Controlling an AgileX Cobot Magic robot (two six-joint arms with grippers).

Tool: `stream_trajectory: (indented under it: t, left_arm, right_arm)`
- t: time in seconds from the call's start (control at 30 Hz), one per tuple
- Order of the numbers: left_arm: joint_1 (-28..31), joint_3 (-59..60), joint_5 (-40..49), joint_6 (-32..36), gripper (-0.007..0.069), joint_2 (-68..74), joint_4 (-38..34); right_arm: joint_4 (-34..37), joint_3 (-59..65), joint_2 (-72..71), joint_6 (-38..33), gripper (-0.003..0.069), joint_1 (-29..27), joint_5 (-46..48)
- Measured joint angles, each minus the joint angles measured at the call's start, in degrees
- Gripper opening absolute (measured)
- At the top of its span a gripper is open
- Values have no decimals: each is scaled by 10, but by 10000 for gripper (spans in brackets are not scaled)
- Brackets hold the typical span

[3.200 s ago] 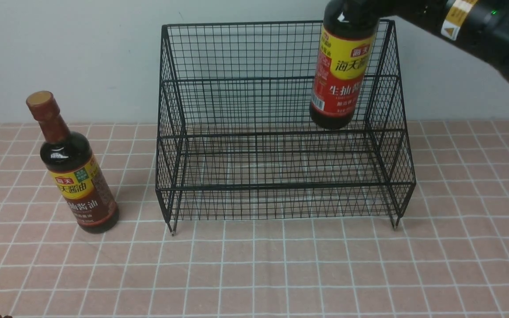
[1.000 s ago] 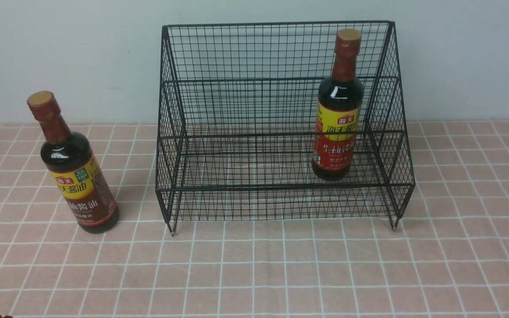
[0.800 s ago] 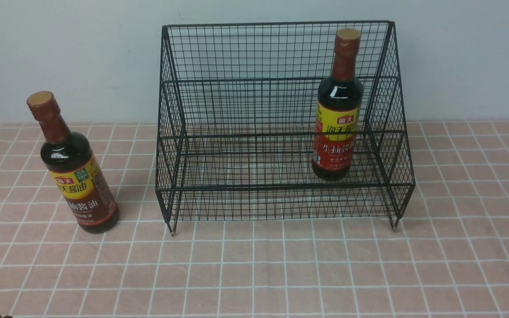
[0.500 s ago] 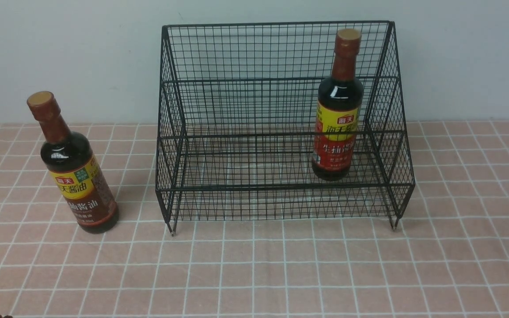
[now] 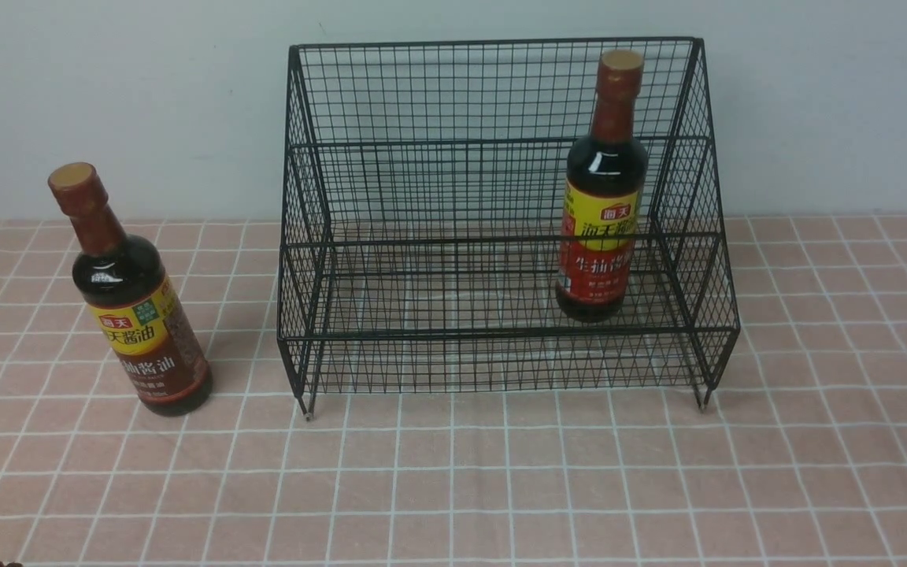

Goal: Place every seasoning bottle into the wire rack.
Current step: Use the left arm to grab the condiment bottle closest to it

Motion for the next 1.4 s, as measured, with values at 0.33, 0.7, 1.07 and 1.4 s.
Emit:
stream_trajectory:
  t: [0.33, 0.7, 1.07, 1.4]
  left_arm:
    - [0, 0, 0, 0, 7, 0, 0]
    - [0, 0, 0, 0, 7, 0, 0]
    - [0, 0, 0, 0, 7, 0, 0]
    - [0, 0, 0, 0, 7, 0, 0]
  right_arm:
    - [135, 57, 0, -235, -13, 0, -152]
    - [173, 176, -6, -290, -13, -98, -197]
    - [157, 292, -6, -298, -14, -178, -187]
    - [156, 292, -6, -303, -14, -178, -186]
